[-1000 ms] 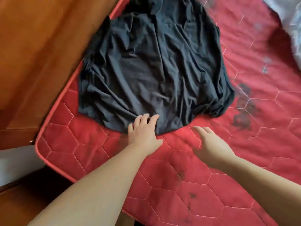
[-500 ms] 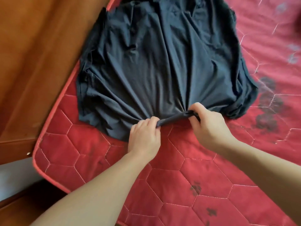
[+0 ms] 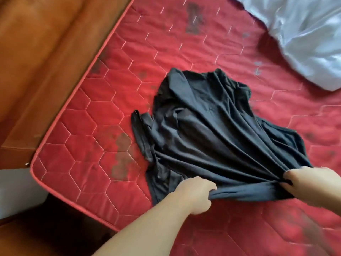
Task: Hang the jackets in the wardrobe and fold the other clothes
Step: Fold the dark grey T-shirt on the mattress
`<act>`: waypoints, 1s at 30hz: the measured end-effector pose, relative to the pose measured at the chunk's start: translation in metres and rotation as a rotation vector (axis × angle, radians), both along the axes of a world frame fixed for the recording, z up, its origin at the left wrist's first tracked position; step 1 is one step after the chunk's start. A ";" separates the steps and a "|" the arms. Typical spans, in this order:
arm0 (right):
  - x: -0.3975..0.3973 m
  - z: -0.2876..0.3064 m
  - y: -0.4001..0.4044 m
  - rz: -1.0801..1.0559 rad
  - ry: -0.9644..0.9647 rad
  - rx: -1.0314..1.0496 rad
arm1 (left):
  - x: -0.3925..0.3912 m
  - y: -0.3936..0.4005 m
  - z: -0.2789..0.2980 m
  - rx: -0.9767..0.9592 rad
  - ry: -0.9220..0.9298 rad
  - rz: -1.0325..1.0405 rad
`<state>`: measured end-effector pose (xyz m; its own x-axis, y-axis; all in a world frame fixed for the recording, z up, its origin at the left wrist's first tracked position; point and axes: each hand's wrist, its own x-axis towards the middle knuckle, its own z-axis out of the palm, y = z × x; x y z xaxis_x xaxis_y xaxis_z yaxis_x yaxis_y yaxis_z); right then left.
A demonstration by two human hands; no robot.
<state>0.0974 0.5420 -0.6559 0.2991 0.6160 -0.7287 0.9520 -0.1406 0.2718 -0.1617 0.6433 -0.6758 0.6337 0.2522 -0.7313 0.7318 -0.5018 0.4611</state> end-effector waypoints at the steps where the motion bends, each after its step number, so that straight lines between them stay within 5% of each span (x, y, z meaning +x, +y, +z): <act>1: 0.012 0.001 -0.013 0.000 -0.059 -0.033 | 0.006 -0.007 0.003 0.025 -0.003 -0.029; 4: 0.024 -0.003 -0.029 -0.062 -0.120 -0.040 | 0.017 -0.014 0.009 0.200 -0.063 0.000; 9: -0.023 -0.004 -0.015 -0.249 0.304 0.327 | -0.018 0.016 0.000 0.303 -0.051 0.445; 15: -0.005 0.045 0.013 -0.380 0.386 0.515 | -0.060 0.086 0.051 0.508 0.071 0.434; 18: 0.020 0.114 0.030 -0.518 0.442 0.574 | -0.040 0.113 0.111 0.530 -0.064 0.527; 23: 0.064 0.261 0.025 -0.655 0.379 0.776 | 0.031 0.149 0.250 0.247 -0.434 0.570; 30: 0.122 0.430 -0.036 -0.741 0.151 0.951 | 0.118 0.118 0.473 0.123 -0.734 0.358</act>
